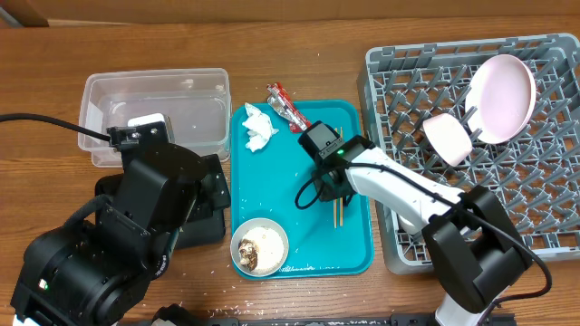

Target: Sort waste into correct bins and load items into the dishwasher

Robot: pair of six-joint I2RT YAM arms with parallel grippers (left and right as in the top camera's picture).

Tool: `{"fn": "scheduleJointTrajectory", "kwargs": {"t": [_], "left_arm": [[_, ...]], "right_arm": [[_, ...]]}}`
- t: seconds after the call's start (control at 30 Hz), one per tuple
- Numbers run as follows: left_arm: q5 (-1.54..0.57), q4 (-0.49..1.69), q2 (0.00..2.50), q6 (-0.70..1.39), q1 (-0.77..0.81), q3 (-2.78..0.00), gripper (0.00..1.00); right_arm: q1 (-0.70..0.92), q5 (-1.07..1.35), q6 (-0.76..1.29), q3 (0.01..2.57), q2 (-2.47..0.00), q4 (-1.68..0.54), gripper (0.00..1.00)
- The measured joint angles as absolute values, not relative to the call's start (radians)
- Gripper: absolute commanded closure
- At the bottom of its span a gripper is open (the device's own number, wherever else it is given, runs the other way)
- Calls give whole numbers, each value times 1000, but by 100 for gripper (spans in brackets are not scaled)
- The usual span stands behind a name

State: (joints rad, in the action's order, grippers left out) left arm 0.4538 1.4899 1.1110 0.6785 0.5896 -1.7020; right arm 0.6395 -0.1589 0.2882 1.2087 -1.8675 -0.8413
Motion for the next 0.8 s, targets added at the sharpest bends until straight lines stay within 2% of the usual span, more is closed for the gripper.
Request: {"fn": "scheduleJointTrajectory", "kwargs": {"t": [0.2,0.37,0.8], "left_arm": [[454,1490,1111,678,590,-1702,0],[454,1489,1111,678,590,-1702,0],[454,1490,1111,678,590,-1702,0]], "right_arm": [[629,-163,283,1206,-1868,-839,67],[629,-118,277,1204,-1868,-814,74],[622,-124,250,1188,-1883,-812,76]]}}
